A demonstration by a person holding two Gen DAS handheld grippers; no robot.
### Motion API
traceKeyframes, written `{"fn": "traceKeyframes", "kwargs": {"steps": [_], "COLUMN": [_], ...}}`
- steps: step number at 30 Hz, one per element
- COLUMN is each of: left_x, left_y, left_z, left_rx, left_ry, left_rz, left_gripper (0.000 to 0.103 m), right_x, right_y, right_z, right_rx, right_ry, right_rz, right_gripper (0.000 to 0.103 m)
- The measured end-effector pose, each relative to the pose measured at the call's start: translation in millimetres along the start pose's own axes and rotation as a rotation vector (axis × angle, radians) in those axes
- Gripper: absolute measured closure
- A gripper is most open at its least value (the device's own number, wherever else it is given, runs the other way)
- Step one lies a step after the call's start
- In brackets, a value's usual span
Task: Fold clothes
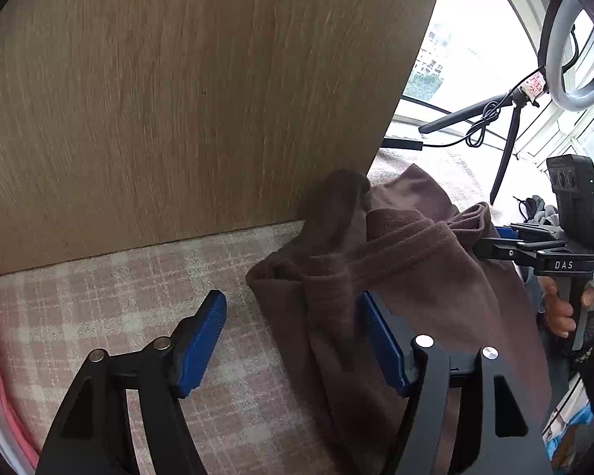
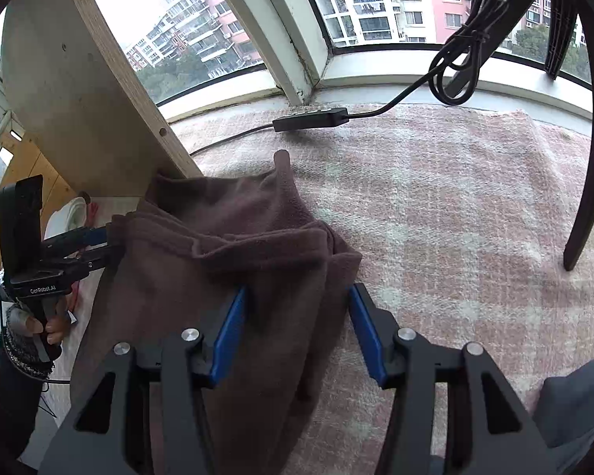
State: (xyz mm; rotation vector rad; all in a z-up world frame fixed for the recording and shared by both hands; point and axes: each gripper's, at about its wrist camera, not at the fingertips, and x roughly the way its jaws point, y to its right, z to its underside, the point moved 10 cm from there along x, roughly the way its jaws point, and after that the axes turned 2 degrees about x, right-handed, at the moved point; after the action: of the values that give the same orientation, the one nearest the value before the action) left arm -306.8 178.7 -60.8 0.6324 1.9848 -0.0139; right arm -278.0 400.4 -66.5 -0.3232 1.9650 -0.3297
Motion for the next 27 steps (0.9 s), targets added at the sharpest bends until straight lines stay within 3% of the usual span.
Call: {"fn": "traceKeyframes", "kwargs": {"steps": [4,6,8,9,15,20,27], "left_x": [8.6,4.2,-12.2,-20.4,-70.3,-140.6,-253.1], "left_y": [1.2,8.5,15.2,18.6,38.8,68.4,108.6], "left_z": [-1.7,-1.0,-1.7,-2.0,-3.8,-2.2,-18.3], "left_rx": [-0.013,0.011,0.015,0.018,0.032,0.098,0.241], "left_ry": [-0.010,-0.001,0.021,0.032,0.097,0.195,0.382], "left_rz": [0.060,0.089,0.112,0.123,0.191,0.215,0.180], "left_gripper": [0.039,0.066,0.072,0.083,0.087,0.087,0.088], "right_x": [3.7,3.6,4.7,4.5,-30.5,-106.5,-219.2], "right_y": [1.8,2.4,0.7,-0.1,-15.8,-45.6,-104.2], "right_z": [-2.6,-3.2,-1.8,-1.0,0.5,8.8,15.0], "right_rx": [0.012,0.038,0.068,0.085,0.113,0.099,-0.065], "right_ry": [0.015,0.017,0.011,0.013,0.101,0.226,0.452], "right_rz": [-0.076,-0.113,-0.162,-0.180,-0.208,-0.265,-0.182], "right_gripper": [0.046,0.048,0.063,0.069,0.082,0.084,0.086]}}
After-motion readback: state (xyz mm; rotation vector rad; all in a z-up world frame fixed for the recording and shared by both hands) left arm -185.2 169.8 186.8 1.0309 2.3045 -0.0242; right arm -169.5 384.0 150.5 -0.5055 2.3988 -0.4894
